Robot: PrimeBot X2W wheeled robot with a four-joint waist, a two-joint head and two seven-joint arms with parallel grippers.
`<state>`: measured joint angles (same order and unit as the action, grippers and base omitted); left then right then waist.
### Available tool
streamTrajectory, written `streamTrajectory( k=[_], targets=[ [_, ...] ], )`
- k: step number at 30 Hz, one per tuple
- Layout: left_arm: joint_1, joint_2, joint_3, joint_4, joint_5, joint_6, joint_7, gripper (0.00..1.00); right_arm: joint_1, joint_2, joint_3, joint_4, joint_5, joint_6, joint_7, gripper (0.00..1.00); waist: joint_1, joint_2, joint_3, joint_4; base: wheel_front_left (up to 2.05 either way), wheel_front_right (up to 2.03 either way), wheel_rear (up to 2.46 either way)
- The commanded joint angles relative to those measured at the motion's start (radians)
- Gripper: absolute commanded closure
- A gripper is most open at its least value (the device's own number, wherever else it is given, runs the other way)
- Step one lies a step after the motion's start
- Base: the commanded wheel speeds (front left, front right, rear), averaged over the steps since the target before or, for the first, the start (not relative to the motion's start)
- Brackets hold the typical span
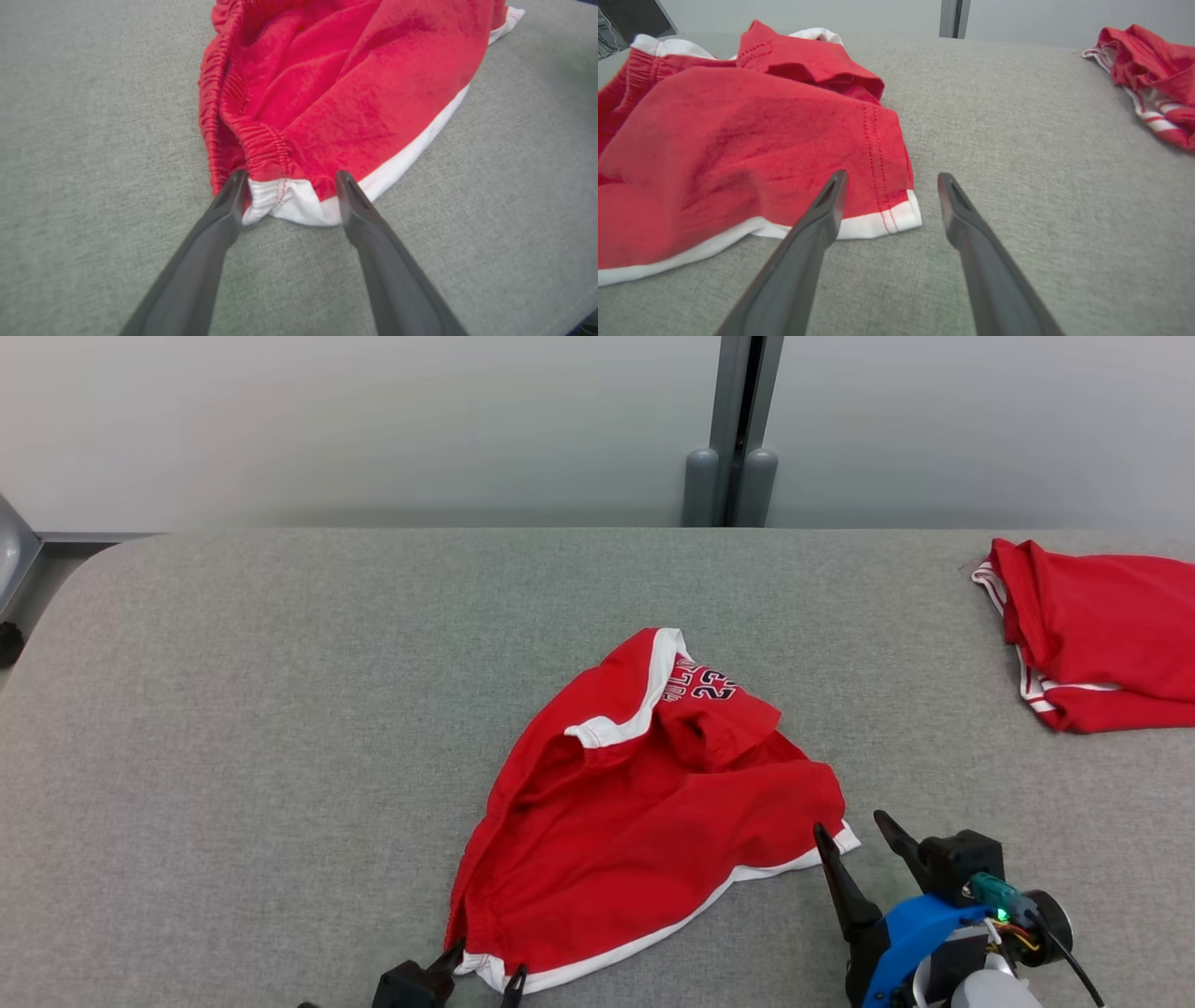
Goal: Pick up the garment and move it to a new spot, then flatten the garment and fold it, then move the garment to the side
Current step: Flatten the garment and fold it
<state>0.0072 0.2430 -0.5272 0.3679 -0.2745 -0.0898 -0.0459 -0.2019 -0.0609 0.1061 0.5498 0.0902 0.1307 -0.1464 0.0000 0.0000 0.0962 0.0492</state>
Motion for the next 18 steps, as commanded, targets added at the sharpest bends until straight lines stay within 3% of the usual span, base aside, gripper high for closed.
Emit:
streamTrajectory(
  k=[1,14,15,16,17,18],
  targets=[
    [-0.021,-0.004,-0.003,0.007,-0.004,-0.006,-0.004,0.0,-0.028,-0.003,0.004,0.028,-0.002,0.0,-0.009,0.0,0.0,0.0,0.006,0.005,0.0,0.0,0.0],
    [-0.082,-0.03,-0.033,0.054,-0.012,-0.016,-0.026,0.0,-0.147,0.006,0.025,0.294,-0.01,0.0,-0.059,0.0,0.0,0.0,0.043,0.029,0.0,0.0,0.0],
    [-0.083,-0.034,-0.033,0.058,-0.019,-0.015,-0.025,0.0,-0.151,0.007,0.032,0.304,-0.002,0.0,-0.064,0.24,0.0,0.0,0.044,0.029,0.0,0.0,0.0],
    [-0.086,-0.036,-0.033,0.059,-0.024,-0.017,-0.029,0.04,-0.155,0.008,0.041,0.31,0.006,0.0,-0.072,0.75,0.0,0.0,0.046,0.029,0.0,0.0,0.0],
    [-0.089,-0.038,-0.033,0.061,-0.029,-0.018,-0.031,0.41,-0.158,0.009,0.049,0.315,0.014,0.0,-0.077,1.0,0.0,0.0,0.046,0.028,0.0,0.0,0.0],
    [-0.091,-0.039,-0.035,0.063,-0.034,-0.019,-0.034,0.73,-0.16,0.009,0.058,0.321,0.021,0.0,-0.082,1.0,0.0,0.0,0.047,0.026,0.0,0.0,0.0]
  ],
)
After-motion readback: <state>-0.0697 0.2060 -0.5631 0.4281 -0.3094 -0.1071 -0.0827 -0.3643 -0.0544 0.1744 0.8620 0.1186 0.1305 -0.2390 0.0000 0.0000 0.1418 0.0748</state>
